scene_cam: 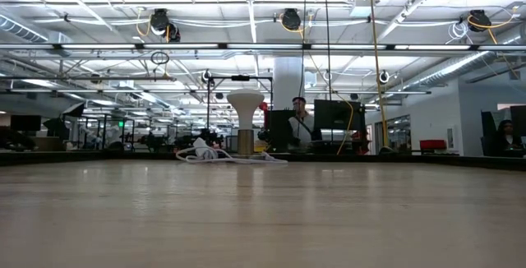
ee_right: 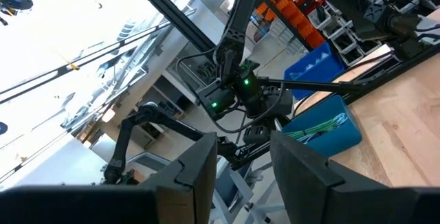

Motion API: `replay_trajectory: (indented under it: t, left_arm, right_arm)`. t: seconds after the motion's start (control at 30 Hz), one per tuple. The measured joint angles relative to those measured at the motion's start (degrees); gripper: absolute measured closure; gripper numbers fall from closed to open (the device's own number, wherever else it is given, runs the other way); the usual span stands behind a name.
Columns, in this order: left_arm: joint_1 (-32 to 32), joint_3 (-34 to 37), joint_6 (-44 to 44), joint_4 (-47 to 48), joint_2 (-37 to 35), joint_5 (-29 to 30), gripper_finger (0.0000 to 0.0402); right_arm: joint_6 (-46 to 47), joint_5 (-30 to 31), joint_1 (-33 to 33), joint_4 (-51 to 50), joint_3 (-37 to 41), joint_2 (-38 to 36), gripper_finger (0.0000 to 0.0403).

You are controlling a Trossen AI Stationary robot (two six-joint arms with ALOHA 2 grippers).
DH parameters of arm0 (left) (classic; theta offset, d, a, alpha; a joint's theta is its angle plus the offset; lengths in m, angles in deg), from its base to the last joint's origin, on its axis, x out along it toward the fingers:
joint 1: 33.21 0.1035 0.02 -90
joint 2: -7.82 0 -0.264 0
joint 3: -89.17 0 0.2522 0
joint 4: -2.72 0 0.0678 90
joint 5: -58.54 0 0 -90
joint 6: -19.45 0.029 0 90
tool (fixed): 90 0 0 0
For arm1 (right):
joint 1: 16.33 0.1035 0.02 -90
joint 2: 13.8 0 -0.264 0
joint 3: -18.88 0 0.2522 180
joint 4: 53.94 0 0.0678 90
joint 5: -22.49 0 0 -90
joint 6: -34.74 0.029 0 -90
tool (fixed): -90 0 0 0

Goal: Pick & Place USB Port
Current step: Put the green charger cable into the blue bin

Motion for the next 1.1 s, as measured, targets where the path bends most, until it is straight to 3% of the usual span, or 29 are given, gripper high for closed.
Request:
replay_trajectory:
  t: [0.37, 1.1]
  left_arm:
    - [-0.32, 7.55, 0.96, -7.37, 0.09, -1.92, 0.0401]
    - [-0.39, 15.51, 1.63, -8.09, 0.16, 0.26, 0.0402]
  right_arm:
    - [-0.04, -0.08, 0.00, 0.00, 0.00, 0.00, 0.0273]
    - [0.21, -0.10, -0.37, 0.02, 0.00, 0.00, 0.0273]
